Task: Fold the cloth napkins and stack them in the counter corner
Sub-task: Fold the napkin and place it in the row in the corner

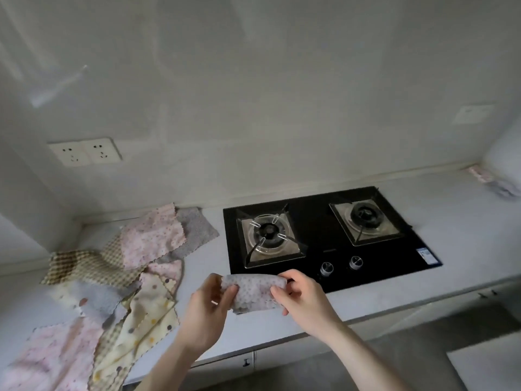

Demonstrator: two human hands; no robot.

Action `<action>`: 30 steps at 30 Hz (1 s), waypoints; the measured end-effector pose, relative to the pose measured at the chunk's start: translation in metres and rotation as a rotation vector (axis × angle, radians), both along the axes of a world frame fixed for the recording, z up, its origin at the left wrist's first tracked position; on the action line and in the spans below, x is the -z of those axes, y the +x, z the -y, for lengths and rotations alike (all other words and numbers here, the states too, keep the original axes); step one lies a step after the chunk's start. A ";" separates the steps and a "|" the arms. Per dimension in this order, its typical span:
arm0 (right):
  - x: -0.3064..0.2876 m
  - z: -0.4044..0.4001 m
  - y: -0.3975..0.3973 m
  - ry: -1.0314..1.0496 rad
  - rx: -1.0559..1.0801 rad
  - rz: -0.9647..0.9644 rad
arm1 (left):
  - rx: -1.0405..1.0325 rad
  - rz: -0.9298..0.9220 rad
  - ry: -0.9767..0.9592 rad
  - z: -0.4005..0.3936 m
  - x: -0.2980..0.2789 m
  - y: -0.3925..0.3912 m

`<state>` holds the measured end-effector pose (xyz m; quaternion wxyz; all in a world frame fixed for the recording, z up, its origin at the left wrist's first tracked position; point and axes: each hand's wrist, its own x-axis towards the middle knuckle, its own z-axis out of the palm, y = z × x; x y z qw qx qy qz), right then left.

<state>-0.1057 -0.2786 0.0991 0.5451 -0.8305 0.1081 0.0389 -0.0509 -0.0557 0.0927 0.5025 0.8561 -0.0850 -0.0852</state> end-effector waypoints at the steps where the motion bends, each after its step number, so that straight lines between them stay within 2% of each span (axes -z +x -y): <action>1: -0.007 0.010 -0.005 0.003 0.034 0.012 | 0.035 0.012 0.001 0.012 -0.008 0.004; 7: -0.028 0.088 -0.045 -0.009 0.235 0.034 | 0.291 0.033 0.011 0.105 -0.039 0.017; 15: -0.033 0.223 -0.100 -0.046 0.404 0.041 | 0.424 0.106 0.075 0.261 -0.062 0.002; 20: -0.031 0.337 -0.153 -0.062 0.497 0.029 | 0.531 0.075 0.070 0.382 -0.070 -0.033; 25: -0.038 0.439 -0.176 -0.086 0.499 -0.019 | 0.539 0.073 0.112 0.480 -0.076 -0.058; 30: -0.042 0.506 -0.167 -0.047 0.508 -0.032 | 0.512 0.083 0.180 0.548 -0.078 -0.051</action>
